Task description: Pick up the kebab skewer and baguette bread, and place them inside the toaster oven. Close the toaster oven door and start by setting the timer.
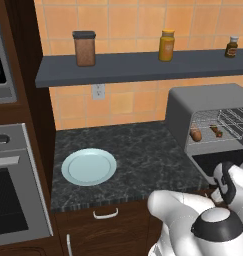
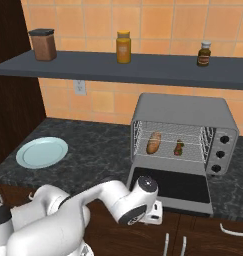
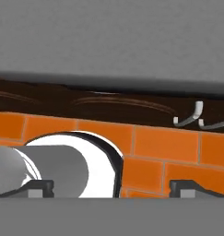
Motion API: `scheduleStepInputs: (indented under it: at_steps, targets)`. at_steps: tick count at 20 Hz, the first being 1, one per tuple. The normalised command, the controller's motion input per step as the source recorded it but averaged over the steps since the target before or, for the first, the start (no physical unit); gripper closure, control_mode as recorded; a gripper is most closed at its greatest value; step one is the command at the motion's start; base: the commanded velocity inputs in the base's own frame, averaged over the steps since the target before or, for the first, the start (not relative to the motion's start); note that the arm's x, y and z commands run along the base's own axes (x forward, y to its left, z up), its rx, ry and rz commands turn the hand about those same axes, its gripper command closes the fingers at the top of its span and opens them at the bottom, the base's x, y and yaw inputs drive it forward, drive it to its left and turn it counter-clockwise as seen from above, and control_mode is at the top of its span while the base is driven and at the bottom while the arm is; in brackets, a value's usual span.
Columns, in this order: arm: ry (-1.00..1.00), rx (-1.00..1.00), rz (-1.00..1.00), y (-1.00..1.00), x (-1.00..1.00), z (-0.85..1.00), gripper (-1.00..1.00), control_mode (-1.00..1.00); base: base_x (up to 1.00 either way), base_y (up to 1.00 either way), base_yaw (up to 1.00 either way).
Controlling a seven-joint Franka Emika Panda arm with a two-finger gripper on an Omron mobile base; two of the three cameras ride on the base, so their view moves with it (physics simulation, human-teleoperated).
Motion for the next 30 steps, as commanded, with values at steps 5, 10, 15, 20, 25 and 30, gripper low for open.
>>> scheduleStepInputs:
  at_steps: [5, 10, 15, 20, 25, 30]
  targets:
    - [0.00, -0.02, 0.01, -0.11, 0.03, 0.00, -1.00, -1.00, 0.00, 0.00, 0.00]
    - [0.00, 0.00, -0.04, -0.07, 0.26, 0.00, -1.00, -1.00, 0.00, 0.00, 0.00]
    - [-0.04, 0.00, -0.09, 0.00, 0.43, 0.00, -1.00, -1.00, 0.00, 0.00, 0.00]
    - [-0.02, 0.00, -0.11, -0.02, 0.38, 0.00, -1.00, -1.00, 0.00, 0.00, 0.00]
    - [-0.06, 0.00, -0.09, -0.04, 0.28, 0.03, -1.00, -1.00, 0.00, 0.00, 0.00]
    - [-0.10, 0.00, -0.09, -0.05, 0.33, 0.24, -1.00, -1.00, 0.00, 0.00, 0.00]
